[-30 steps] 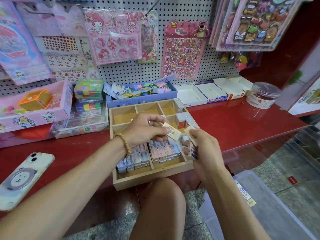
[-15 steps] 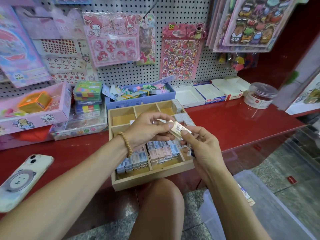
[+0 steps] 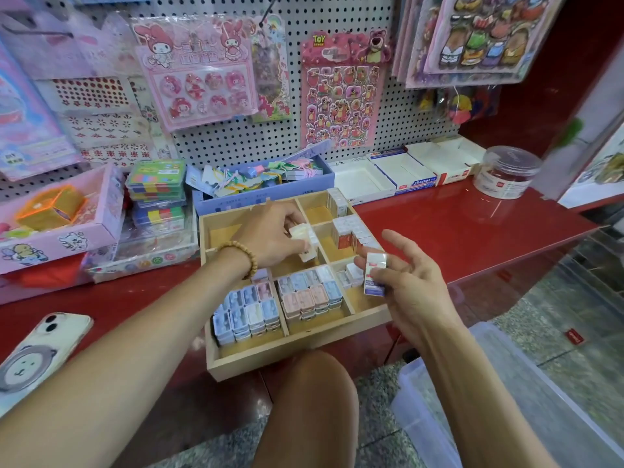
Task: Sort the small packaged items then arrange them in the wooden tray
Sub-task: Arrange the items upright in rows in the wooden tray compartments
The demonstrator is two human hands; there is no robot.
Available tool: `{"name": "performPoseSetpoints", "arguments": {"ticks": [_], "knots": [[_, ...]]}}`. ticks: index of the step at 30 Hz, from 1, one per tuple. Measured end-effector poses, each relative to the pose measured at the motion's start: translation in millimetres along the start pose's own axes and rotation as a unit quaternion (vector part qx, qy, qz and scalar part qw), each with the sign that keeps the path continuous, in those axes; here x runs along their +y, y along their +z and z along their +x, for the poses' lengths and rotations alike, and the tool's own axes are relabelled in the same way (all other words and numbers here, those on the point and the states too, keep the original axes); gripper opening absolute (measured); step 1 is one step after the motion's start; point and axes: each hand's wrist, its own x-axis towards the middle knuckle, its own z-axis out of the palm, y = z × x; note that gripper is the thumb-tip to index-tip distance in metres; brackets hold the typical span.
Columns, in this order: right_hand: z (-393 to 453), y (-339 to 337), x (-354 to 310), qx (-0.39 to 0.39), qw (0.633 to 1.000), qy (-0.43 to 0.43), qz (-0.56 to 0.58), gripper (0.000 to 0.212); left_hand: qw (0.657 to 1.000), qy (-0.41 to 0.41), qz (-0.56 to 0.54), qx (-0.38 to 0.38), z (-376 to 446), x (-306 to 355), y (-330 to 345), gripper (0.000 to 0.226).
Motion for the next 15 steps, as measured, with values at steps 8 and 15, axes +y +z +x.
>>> {"name": "performPoseSetpoints", "arguments": {"ticks": [8, 15], "knots": [[6, -18, 2, 0.035, 0.999, 0.001, -0.005, 0.035, 0.998, 0.029, 0.054, 0.005, 19, -9, 37, 0.037], [7, -23, 5, 0.048, 0.997, -0.015, -0.055, 0.023, 0.999, 0.026, 0.02, 0.044, 14, -12, 48, 0.029]]}}
